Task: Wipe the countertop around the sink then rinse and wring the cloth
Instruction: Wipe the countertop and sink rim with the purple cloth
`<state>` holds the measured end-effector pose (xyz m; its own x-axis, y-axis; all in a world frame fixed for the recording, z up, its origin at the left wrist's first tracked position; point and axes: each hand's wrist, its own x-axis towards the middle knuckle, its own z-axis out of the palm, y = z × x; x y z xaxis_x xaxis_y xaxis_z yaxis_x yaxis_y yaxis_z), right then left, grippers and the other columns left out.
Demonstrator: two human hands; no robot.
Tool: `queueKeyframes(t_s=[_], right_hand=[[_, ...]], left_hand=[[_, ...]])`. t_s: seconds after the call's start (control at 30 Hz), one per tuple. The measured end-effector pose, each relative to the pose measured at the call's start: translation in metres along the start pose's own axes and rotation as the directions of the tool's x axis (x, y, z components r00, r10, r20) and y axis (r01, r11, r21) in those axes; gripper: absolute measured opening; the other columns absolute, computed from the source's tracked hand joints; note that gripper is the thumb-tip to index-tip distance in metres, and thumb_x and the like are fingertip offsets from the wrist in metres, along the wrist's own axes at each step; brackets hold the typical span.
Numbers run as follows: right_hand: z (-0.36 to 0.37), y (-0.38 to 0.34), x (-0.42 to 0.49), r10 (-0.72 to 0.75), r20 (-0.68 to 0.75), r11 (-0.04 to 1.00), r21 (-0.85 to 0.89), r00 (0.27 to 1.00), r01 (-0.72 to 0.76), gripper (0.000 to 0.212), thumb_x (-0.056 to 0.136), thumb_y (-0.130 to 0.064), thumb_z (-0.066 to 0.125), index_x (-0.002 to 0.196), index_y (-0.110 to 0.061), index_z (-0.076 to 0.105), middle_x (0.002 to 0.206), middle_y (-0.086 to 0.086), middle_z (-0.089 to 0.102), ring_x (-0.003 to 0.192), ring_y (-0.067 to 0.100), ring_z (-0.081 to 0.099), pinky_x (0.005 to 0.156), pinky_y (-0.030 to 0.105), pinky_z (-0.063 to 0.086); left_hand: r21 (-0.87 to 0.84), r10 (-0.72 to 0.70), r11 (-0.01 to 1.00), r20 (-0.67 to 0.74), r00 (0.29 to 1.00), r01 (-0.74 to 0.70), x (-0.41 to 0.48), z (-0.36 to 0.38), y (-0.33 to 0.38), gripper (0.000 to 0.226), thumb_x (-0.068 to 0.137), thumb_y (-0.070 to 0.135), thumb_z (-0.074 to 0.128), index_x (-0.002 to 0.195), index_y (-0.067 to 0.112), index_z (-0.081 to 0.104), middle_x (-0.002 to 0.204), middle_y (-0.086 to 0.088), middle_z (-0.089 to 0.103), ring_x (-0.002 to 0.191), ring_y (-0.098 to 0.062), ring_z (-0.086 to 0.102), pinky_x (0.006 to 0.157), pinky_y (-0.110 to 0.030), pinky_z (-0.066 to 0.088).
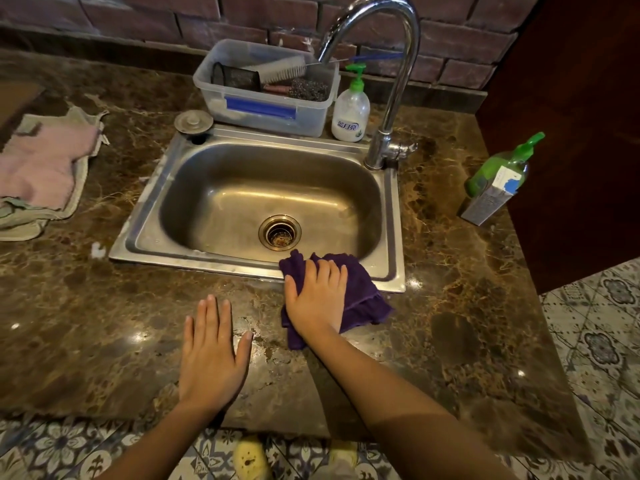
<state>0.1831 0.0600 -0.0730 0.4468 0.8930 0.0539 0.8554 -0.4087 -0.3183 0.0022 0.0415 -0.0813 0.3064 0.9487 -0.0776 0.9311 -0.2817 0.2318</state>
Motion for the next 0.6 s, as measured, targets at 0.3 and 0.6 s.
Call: queueKeyframes(t_s=[0.3,0.6], right_hand=[[-0.012,0.035,0.007,-0.408,0.114,0.913,0.068,0.906,0.402,0.058,0.090,-0.049,0.041,0.136,-0.014,0.043,0.133,0.010,0.051,0.124,0.028,0.043,0.107,0.041,0.028],[-0.041,0.108,0.014,-0.516,0.196,0.856,0.076,0.834,0.512,0.055,0.091,-0.049,0.039,0.140,-0.025,0.038,0.136,0.001,0.048,0.125,0.018,0.040,0.108,0.033,0.025]], left_hand=[[0.009,-0.001,1.000,-0.008,1.000,0.001,0.001,0.004,-0.003,0.080,0.087,0.063,-0.002,0.146,0.009,0.007,0.156,-0.009,0.003,0.145,-0.020,-0.003,0.118,-0.041,0.000],[0.011,0.004,1.000,0.002,1.000,-0.004,0.001,0.004,-0.006,0.075,0.090,0.059,0.008,0.147,0.010,0.007,0.157,-0.008,0.004,0.146,-0.019,-0.003,0.118,-0.041,0.001]])
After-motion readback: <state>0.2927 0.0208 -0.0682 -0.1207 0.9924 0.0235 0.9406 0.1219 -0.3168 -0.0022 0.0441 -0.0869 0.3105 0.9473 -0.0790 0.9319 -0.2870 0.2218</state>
